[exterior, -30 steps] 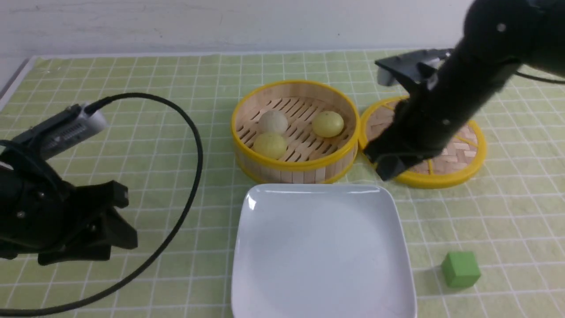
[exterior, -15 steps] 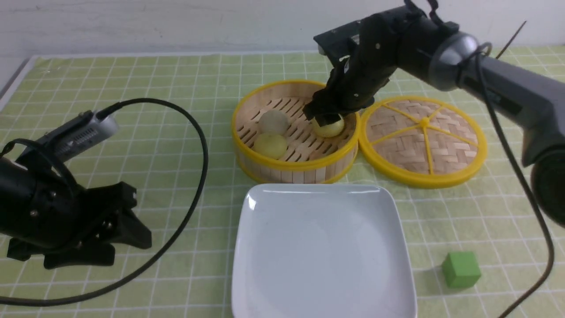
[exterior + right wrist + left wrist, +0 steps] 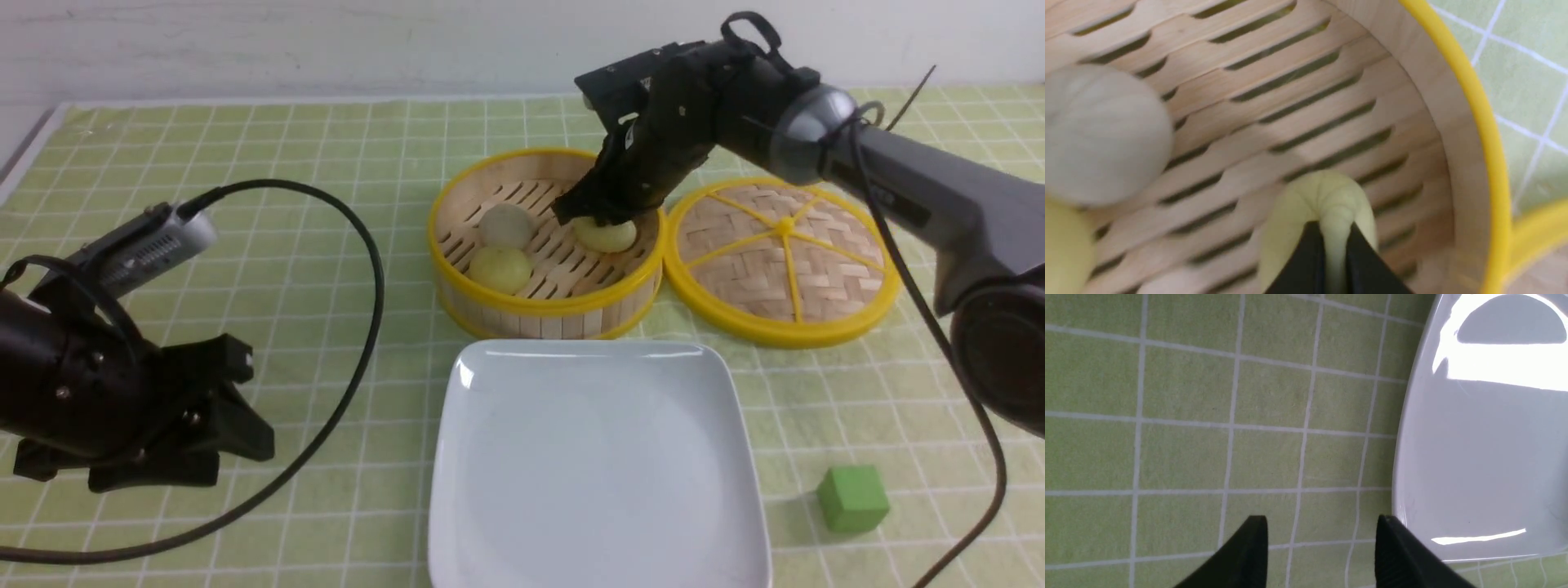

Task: Put the steamed buns into the plate on the green tablecloth.
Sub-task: 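Move the steamed bun from the bamboo steamer onto the white plate with the right gripper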

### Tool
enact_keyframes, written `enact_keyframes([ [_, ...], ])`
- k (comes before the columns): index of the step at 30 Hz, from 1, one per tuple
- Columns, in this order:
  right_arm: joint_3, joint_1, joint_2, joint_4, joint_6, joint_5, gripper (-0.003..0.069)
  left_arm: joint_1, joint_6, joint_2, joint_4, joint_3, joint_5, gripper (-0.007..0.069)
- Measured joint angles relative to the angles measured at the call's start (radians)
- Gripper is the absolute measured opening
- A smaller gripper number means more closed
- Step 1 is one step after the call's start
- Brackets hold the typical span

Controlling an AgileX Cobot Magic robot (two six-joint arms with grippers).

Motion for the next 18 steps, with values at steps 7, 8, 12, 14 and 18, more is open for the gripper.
enact_keyframes([
  [7, 0.055, 0.001, -0.312, 0.081, -0.001, 0.35, 0.0014, 0.0, -0.044, 0.0, 0.0, 0.0, 0.054, 0.033],
  [8, 0.071, 0.001, -0.323, 0.087, -0.001, 0.352, 0.0014, 0.0, -0.044, 0.0, 0.0, 0.0, 0.054, 0.0328],
  [12, 0.352, 0.001, -0.482, 0.235, -0.001, 0.359, 0.0014, 0.0, -0.044, 0.0, 0.0, 0.0, 0.05, 0.0299],
  [14, 0.553, 0.001, -0.494, 0.293, -0.001, 0.257, 0.0014, 0.0, -0.041, 0.0, 0.004, 0.0, 0.036, 0.0291],
  [18, 0.769, 0.001, -0.441, 0.399, -0.087, 0.02, 0.0048, 0.0, 0.008, 0.0, 0.019, 0.0, -0.012, 0.0279],
])
